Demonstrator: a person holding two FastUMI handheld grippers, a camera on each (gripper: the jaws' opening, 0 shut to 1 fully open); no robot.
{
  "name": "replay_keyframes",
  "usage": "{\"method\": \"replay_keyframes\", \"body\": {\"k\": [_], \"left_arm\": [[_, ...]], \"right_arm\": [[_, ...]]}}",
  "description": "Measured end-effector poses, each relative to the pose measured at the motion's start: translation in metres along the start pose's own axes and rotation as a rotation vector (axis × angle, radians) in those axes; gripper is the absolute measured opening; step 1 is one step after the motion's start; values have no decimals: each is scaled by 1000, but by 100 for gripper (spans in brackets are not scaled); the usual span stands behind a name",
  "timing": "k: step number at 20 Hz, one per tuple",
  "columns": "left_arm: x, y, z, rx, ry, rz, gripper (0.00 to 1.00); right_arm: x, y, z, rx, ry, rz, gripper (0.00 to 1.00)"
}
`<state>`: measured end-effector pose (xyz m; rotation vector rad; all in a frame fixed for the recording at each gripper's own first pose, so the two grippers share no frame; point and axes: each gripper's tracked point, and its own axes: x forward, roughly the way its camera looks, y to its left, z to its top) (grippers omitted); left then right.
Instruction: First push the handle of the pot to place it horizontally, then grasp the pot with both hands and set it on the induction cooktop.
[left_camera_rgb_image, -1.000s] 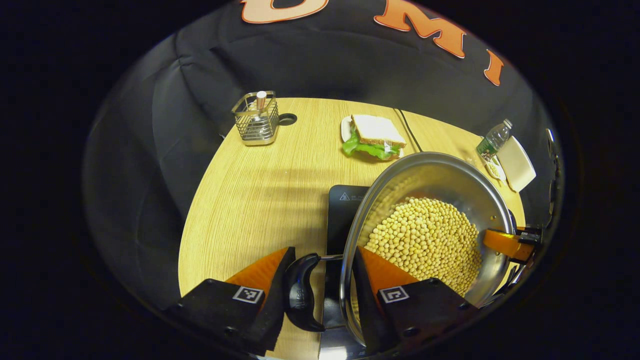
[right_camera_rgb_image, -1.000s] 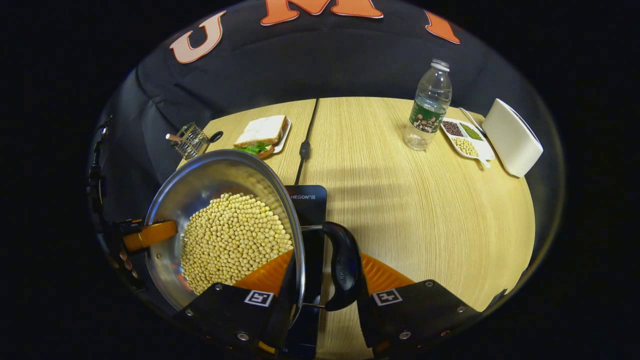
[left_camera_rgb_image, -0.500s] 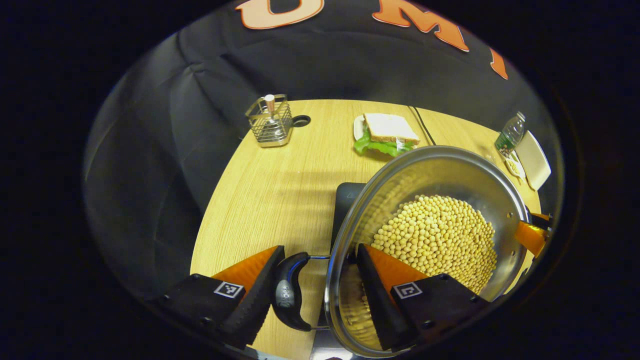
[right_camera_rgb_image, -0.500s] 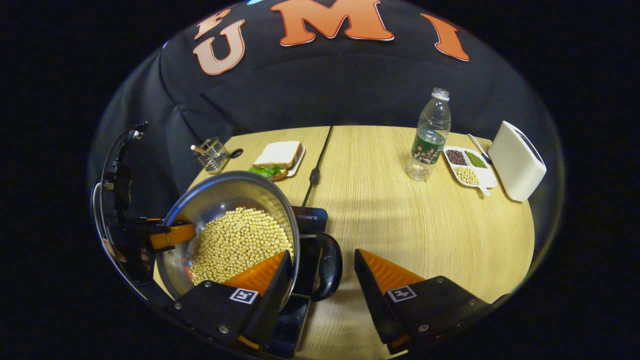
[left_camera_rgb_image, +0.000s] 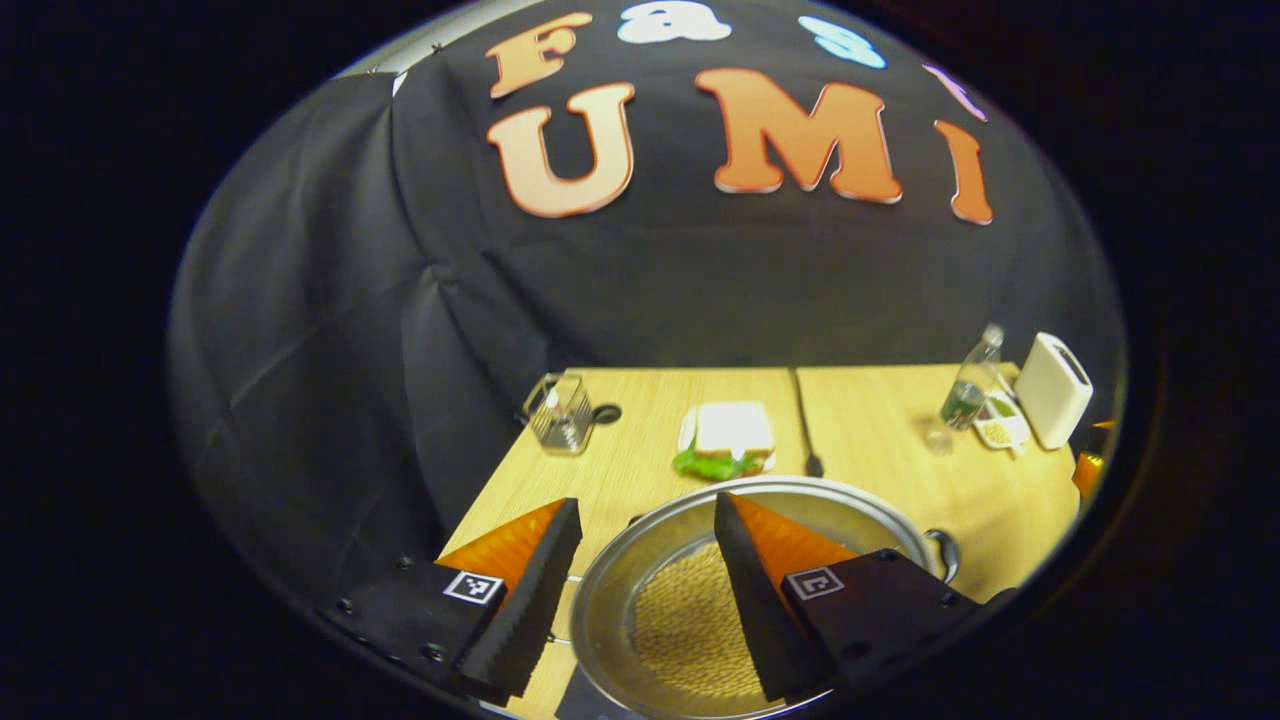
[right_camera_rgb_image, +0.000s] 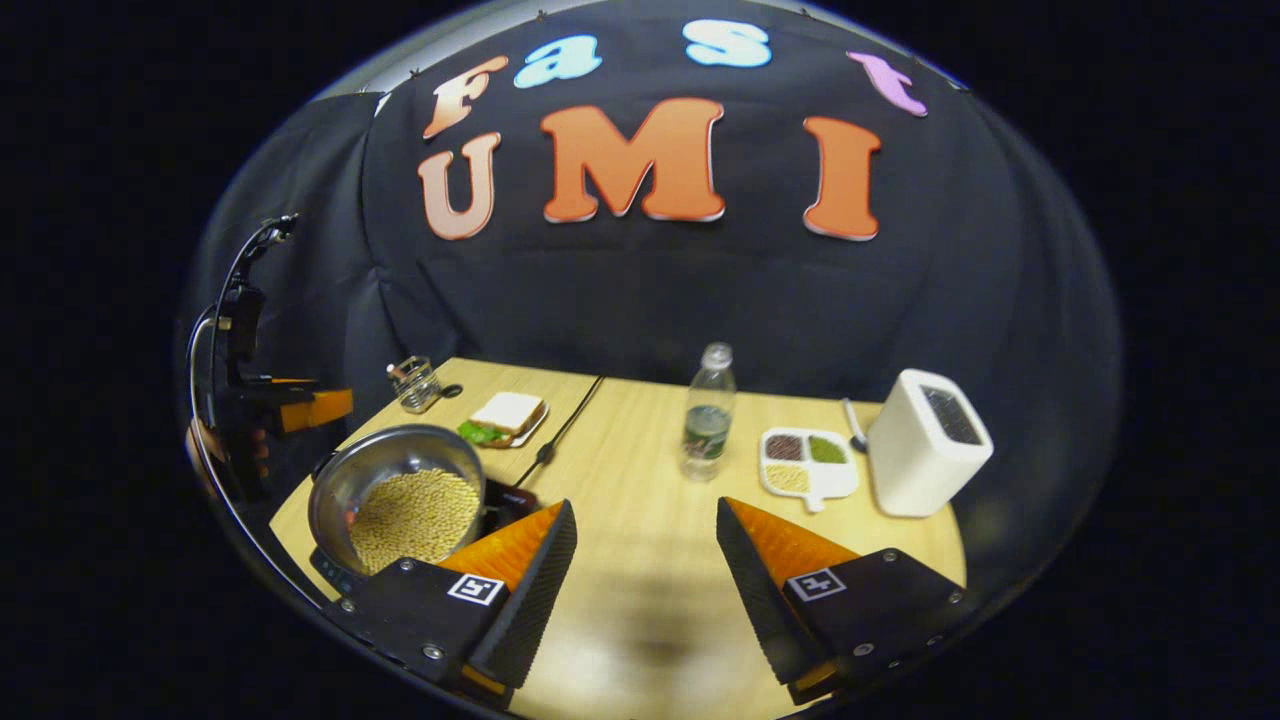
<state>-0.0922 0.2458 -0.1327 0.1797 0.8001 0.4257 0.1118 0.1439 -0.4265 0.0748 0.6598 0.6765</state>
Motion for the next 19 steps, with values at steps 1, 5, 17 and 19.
{"method": "replay_keyframes", "body": {"k": [1,5,17,19], "left_arm": [[-11,-11,23,-19,-50,-14,88],[-49,-48,104,-108,-210,-78,88],[-184,-93,307,-155,-677,-209,89],[-211,-106,322,-144,-733,-240,94]], "right_arm": [[-17,-26,17,-18,-43,-28,88],[-83,-122,87,-81,-209,-159,91],[-240,-241,205,-94,-468,-329,95],[-254,-244,224,-110,-509,-353,95]]}}
